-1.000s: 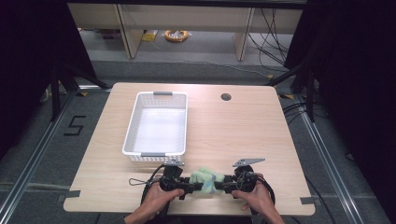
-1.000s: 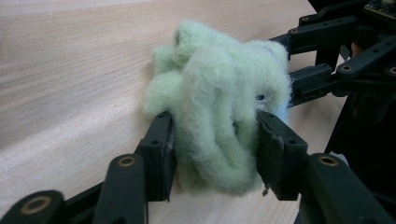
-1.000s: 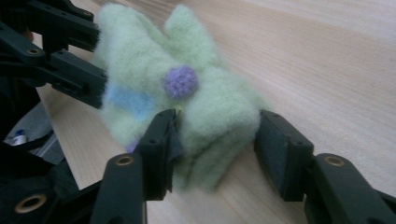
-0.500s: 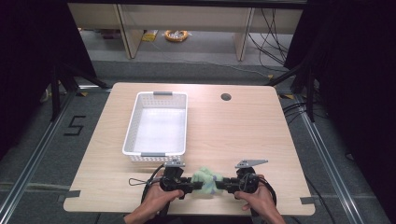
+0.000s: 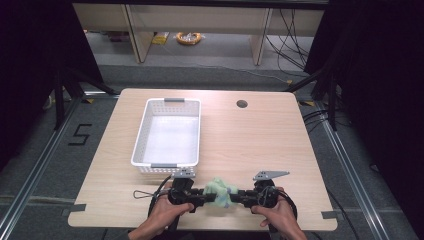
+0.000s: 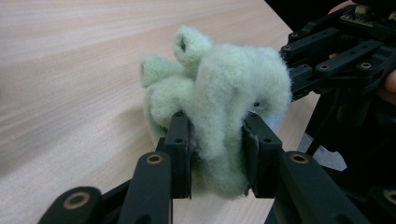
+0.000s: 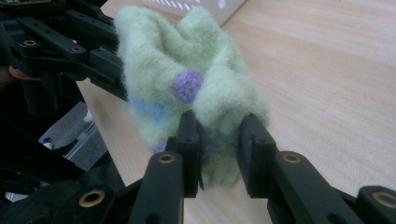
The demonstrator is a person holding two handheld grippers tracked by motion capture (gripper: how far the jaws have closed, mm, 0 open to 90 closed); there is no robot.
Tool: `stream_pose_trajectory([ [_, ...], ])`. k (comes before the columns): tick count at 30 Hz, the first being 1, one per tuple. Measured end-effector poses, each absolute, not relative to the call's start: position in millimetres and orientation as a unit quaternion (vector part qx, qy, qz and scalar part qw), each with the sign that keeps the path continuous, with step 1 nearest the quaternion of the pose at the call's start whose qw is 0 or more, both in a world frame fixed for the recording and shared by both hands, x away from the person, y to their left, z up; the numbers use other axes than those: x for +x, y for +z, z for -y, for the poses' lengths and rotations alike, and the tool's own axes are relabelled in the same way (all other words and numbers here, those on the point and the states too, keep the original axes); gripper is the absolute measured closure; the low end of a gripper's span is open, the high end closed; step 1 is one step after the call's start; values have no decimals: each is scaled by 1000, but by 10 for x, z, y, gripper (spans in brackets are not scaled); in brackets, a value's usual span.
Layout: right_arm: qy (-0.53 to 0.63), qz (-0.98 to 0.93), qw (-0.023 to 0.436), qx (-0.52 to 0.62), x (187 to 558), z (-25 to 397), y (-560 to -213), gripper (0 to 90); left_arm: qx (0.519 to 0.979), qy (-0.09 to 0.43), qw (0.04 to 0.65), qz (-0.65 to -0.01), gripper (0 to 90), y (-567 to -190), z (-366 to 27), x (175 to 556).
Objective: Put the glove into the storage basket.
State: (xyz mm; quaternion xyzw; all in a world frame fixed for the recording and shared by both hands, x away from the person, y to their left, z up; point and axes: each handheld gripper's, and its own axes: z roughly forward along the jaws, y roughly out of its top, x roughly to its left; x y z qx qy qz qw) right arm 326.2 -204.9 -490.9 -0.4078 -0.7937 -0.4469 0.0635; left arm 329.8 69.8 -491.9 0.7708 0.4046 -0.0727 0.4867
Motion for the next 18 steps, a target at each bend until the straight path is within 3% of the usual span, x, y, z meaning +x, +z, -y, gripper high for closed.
stream_pose_trajectory([
  [18, -452, 803, 38, -387, 3322, 1969, -4606, 728, 764, -64, 506, -396, 666, -4675, -835, 3319],
])
